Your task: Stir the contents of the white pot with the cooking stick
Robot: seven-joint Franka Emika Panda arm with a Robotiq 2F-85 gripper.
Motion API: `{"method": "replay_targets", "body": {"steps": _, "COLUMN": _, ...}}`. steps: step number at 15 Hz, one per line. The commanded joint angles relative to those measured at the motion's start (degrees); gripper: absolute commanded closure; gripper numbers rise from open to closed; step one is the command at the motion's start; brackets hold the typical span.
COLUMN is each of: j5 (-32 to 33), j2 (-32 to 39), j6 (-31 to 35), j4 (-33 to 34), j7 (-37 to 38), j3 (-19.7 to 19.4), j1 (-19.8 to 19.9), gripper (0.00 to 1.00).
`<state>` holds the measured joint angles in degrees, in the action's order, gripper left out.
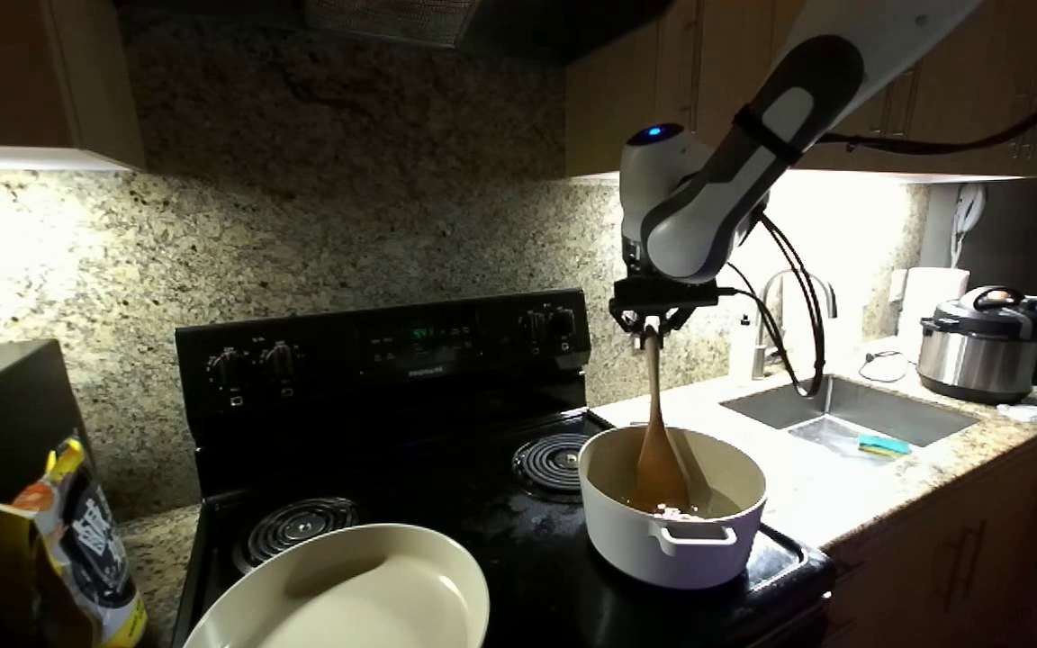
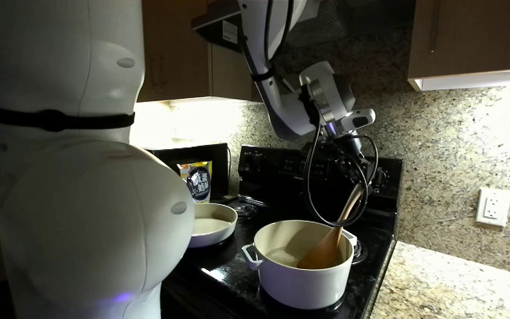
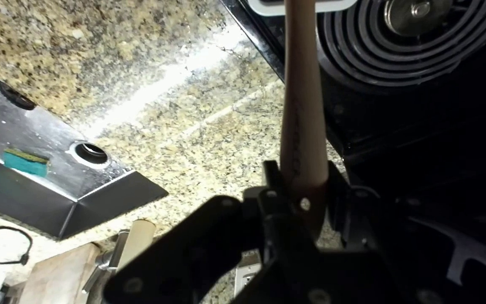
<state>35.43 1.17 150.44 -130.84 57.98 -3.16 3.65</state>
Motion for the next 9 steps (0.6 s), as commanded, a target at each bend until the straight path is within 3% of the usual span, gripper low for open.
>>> {"method": "replay_targets", "body": {"steps": 1, "j5": -2.0, "j2": 0.6, "j6": -0.8, "j4": -0.4, "j7": -1.5, "j3": -1.2, "j1": 0.2, "gripper": 0.93}}
{"method": "replay_targets", "body": {"steps": 9, "j5": -3.0, "j2": 0.3, "j6": -0.6, "j4": -2.8, "j7": -3.2, "j3": -0.3, "j1": -1.8, "gripper": 0.93}}
